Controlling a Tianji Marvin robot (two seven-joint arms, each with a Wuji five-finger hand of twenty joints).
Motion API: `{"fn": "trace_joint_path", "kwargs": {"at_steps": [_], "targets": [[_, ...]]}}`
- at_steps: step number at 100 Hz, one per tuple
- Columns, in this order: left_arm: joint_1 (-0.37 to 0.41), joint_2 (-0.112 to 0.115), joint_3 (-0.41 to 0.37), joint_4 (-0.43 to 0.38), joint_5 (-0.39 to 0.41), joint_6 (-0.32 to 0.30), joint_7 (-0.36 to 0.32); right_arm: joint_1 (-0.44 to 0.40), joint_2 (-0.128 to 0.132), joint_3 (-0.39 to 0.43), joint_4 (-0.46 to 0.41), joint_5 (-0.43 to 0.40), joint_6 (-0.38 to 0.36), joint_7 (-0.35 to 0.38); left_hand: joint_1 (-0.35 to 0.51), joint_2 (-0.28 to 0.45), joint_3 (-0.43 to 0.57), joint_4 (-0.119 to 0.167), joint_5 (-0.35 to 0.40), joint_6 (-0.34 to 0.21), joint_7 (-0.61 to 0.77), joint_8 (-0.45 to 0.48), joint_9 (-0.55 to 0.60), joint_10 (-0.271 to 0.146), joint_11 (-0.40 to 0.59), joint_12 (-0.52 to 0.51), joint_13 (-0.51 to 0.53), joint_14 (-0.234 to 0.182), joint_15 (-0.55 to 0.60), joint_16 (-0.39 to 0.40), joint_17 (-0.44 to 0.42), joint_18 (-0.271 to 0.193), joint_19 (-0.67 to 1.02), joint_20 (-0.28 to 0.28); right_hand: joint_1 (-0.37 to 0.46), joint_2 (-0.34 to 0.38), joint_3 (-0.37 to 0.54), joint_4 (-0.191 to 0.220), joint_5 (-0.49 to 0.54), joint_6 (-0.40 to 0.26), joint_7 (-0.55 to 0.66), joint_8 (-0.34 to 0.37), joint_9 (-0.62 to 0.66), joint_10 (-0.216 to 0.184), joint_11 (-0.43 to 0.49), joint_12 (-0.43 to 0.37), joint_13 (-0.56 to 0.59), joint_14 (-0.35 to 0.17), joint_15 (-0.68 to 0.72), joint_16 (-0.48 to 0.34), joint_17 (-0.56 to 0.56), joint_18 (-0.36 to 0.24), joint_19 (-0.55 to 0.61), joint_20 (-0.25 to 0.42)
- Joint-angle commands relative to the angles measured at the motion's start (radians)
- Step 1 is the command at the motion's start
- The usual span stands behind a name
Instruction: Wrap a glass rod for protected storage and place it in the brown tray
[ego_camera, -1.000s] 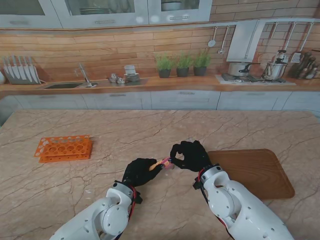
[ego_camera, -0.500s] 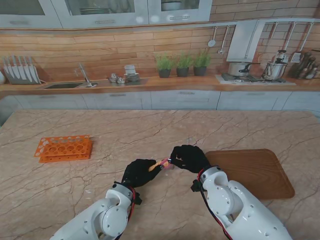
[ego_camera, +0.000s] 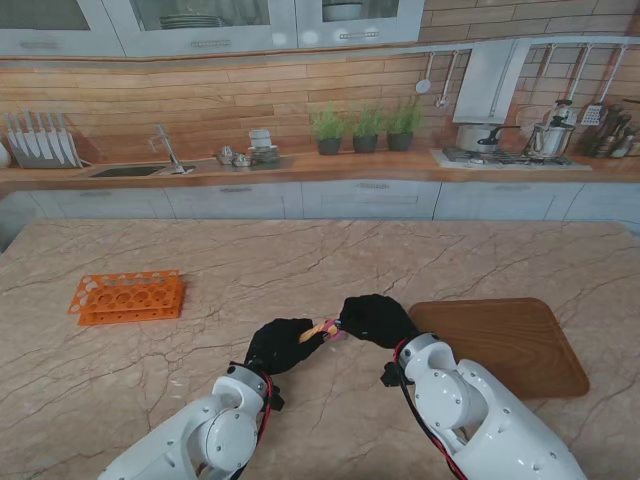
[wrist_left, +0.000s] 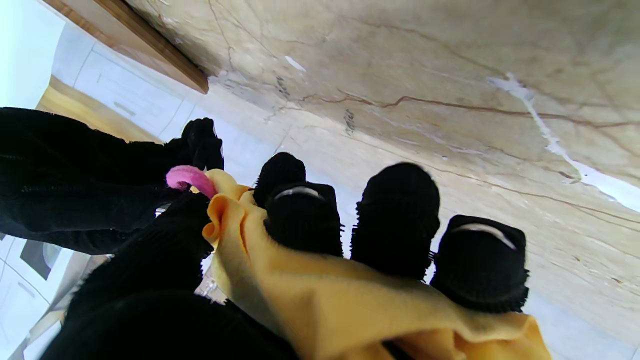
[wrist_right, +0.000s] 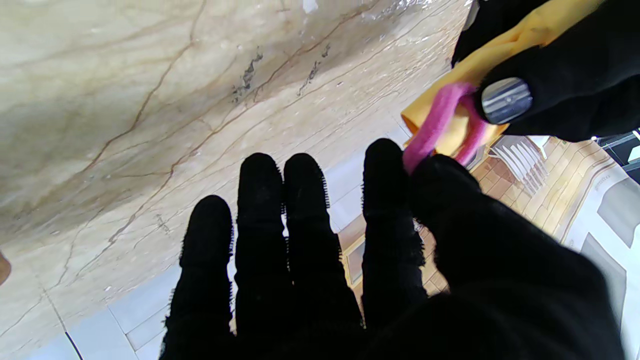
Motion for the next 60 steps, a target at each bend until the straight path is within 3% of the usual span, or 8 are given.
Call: {"fn": "trace_joint_path", "kwargs": {"at_steps": [1, 10, 18, 30, 43, 49, 52, 60], "targets": [[0.004, -0.006, 0.005, -0.016, -0.003, 0.008, -0.002, 0.001, -0.006, -0.009, -0.001, 0.001, 0.0, 0.006, 0.053, 0.046, -0.016, -0.032, -0.013, 0.073, -0.013, 0.01, -0.024, -0.062, -0.038, -0.035, 0.001, 0.043, -0.026, -0.03, -0.009, 0.049, -0.003, 0.023, 0.056, 0.031, -0.002, -0.017, 0.002, -0.056, 0.03, 0.007, 0.022, 0.008, 0.023, 0.016, 0.013, -0.007, 0.008, 0.016, 0.002, -0.011, -0.009, 0.023], [0.006, -0.008, 0.005, -0.021, -0.015, 0.022, -0.005, 0.004, -0.006, -0.015, 0.0, 0.006, 0.001, 0.012, 0.077, 0.033, -0.015, -0.04, -0.027, 0.076, -0.056, -0.03, -0.046, -0.028, -0.111, -0.083, 0.012, 0.059, -0.035, -0.045, 0.016, 0.054, -0.018, 0.012, 0.056, 0.03, -0.003, -0.014, 0.004, -0.055, 0.03, 0.006, 0.022, 0.009, 0.022, 0.016, 0.012, -0.007, 0.008, 0.016, 0.0, -0.011, -0.011, 0.023], [0.008, -0.01, 0.005, -0.027, -0.026, 0.034, -0.01, 0.005, -0.004, -0.018, -0.001, 0.005, 0.0, 0.018, 0.116, -0.001, -0.015, -0.065, -0.049, 0.063, -0.072, -0.167, -0.073, 0.022, -0.176, -0.13, 0.009, 0.063, -0.032, -0.045, 0.025, 0.054, -0.008, -0.009, 0.057, 0.03, -0.002, -0.012, 0.004, -0.056, 0.03, 0.006, 0.022, 0.007, 0.022, 0.016, 0.01, -0.008, 0.008, 0.016, 0.0, -0.01, -0.012, 0.023], [0.008, -0.009, 0.005, -0.036, -0.035, 0.051, -0.027, 0.005, -0.003, -0.02, -0.003, 0.009, -0.002, 0.024, 0.167, -0.03, -0.026, -0.086, -0.08, 0.044, -0.107, -0.243, -0.112, 0.069, -0.22, -0.148, -0.012, 0.052, -0.013, -0.024, 0.008, 0.03, 0.011, 0.0, 0.056, 0.03, -0.003, -0.011, 0.005, -0.056, 0.03, 0.007, 0.022, 0.007, 0.021, 0.016, 0.009, -0.008, 0.006, 0.015, -0.001, -0.01, -0.013, 0.023], [0.012, -0.008, 0.003, -0.049, -0.048, 0.066, -0.044, 0.003, -0.003, -0.018, -0.006, 0.011, -0.008, 0.023, 0.228, -0.029, -0.082, -0.095, -0.099, 0.034, -0.104, -0.273, -0.116, 0.046, -0.167, -0.117, 0.039, -0.007, 0.105, 0.027, 0.11, -0.02, 0.14, 0.001, 0.055, 0.03, -0.003, -0.01, 0.005, -0.058, 0.03, 0.006, 0.023, 0.007, 0.021, 0.017, 0.009, -0.008, 0.005, 0.015, -0.001, -0.01, -0.013, 0.023], [0.015, -0.008, 0.001, -0.055, -0.054, 0.073, -0.051, 0.0, -0.004, -0.016, -0.009, 0.01, -0.012, 0.021, 0.27, -0.005, -0.163, -0.087, -0.113, 0.02, -0.096, -0.259, -0.111, 0.018, -0.096, -0.048, 0.072, -0.073, 0.216, 0.081, 0.213, -0.094, 0.298, -0.088, 0.054, 0.028, -0.003, -0.009, 0.005, -0.059, 0.03, 0.006, 0.023, 0.008, 0.02, 0.016, 0.009, -0.006, 0.004, 0.015, -0.001, -0.01, -0.014, 0.023], [0.016, -0.008, 0.0, -0.058, -0.057, 0.076, -0.056, -0.001, -0.003, -0.015, -0.01, 0.009, -0.014, 0.02, 0.281, 0.005, -0.189, -0.085, -0.12, 0.012, -0.088, -0.25, -0.11, 0.012, -0.068, -0.022, 0.073, -0.093, 0.255, 0.102, 0.232, -0.117, 0.331, -0.107, 0.052, 0.028, -0.003, -0.009, 0.005, -0.06, 0.029, 0.006, 0.023, 0.008, 0.02, 0.016, 0.009, -0.007, 0.004, 0.015, -0.001, -0.01, -0.014, 0.023], [0.018, -0.005, -0.002, -0.063, -0.064, 0.08, -0.071, -0.004, -0.003, -0.011, -0.011, 0.004, -0.02, 0.014, 0.28, 0.03, -0.233, -0.078, -0.127, -0.01, -0.07, -0.23, -0.084, -0.032, 0.002, 0.047, 0.073, -0.121, 0.328, 0.126, 0.242, -0.182, 0.387, -0.067, 0.049, 0.028, -0.002, -0.007, 0.006, -0.061, 0.029, 0.006, 0.024, 0.007, 0.019, 0.016, 0.009, -0.008, 0.004, 0.015, -0.001, -0.009, -0.014, 0.023]]}}
